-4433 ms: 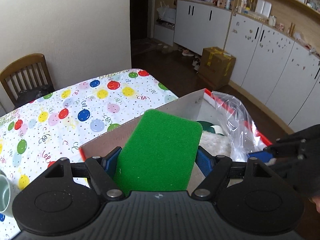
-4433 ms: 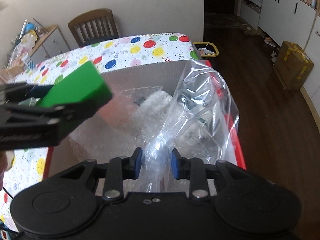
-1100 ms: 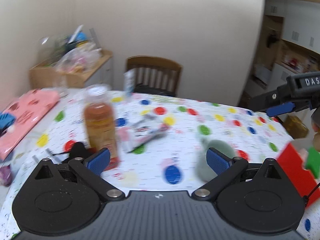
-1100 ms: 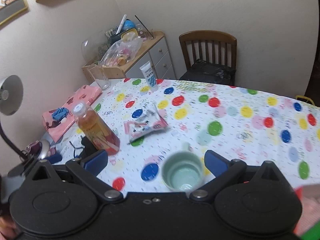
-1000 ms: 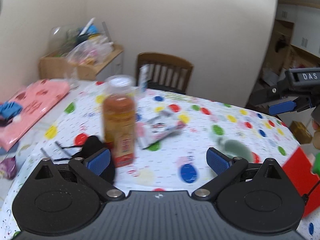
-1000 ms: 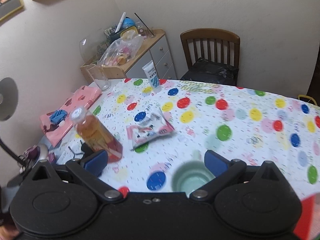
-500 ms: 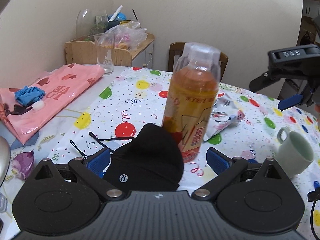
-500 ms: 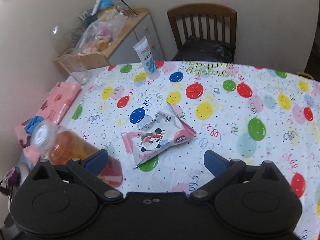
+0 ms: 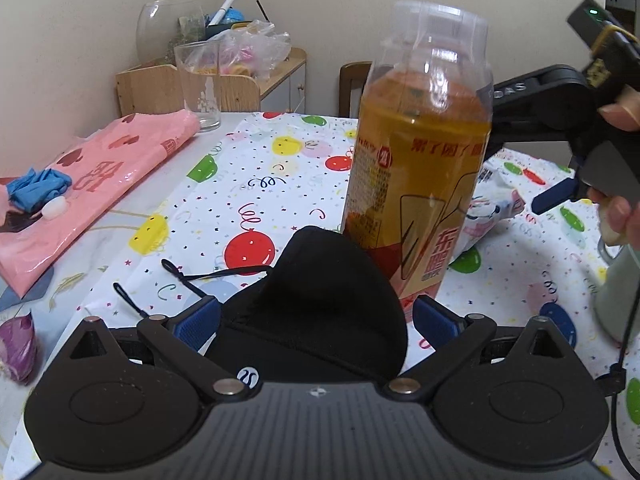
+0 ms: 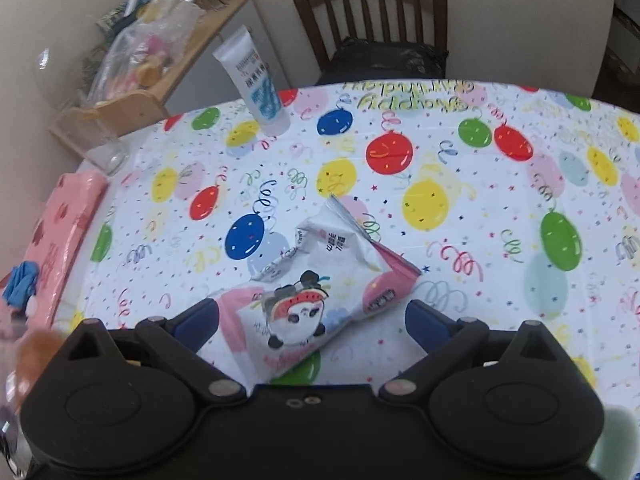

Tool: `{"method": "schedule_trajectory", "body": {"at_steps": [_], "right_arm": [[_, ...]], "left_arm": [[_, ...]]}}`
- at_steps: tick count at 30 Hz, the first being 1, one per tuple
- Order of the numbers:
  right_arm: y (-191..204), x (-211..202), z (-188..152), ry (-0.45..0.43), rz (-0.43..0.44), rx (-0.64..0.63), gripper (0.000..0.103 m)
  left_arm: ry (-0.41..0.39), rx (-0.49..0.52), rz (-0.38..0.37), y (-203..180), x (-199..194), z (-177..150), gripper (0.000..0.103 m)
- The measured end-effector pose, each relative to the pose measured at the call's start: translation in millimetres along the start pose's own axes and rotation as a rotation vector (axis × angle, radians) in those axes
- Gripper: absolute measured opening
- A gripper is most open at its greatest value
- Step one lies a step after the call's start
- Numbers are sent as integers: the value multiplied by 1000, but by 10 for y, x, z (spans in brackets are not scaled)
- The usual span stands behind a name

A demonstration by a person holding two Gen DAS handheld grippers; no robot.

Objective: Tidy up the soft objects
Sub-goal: 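Grasp the black face mask with left tool while right tool grasps the panda snack packet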

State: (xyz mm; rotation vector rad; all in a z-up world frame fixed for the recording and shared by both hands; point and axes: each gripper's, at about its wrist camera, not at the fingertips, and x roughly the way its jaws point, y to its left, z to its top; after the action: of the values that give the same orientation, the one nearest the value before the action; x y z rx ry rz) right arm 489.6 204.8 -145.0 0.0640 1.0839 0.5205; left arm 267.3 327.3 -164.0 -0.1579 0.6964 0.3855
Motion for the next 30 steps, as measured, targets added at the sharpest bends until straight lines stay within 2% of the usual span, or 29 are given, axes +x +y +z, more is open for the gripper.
{"method": "schedule_trajectory", "body": {"at_steps": [6, 15, 20, 23, 24, 30], "right_arm": [[28, 297, 46, 29, -11, 61, 98], [125, 516, 34, 35, -52, 46, 94], [240, 540, 28, 23, -65, -4, 81], [256, 534, 23, 10, -72, -15, 74], [251, 530, 21, 6, -66, -15, 73], [207, 475, -17, 3, -41, -11, 64]], "left_arm": [[43, 2, -17, -10, 169, -44, 103], [42, 22, -3, -48, 271, -57, 102], [36, 20, -6, -49, 264, -61, 100], [33, 16, -32, -50, 230, -66, 86], [42, 5, -63, -43, 220, -73, 74], [43, -24, -101, -26, 121, -102, 45]]}}
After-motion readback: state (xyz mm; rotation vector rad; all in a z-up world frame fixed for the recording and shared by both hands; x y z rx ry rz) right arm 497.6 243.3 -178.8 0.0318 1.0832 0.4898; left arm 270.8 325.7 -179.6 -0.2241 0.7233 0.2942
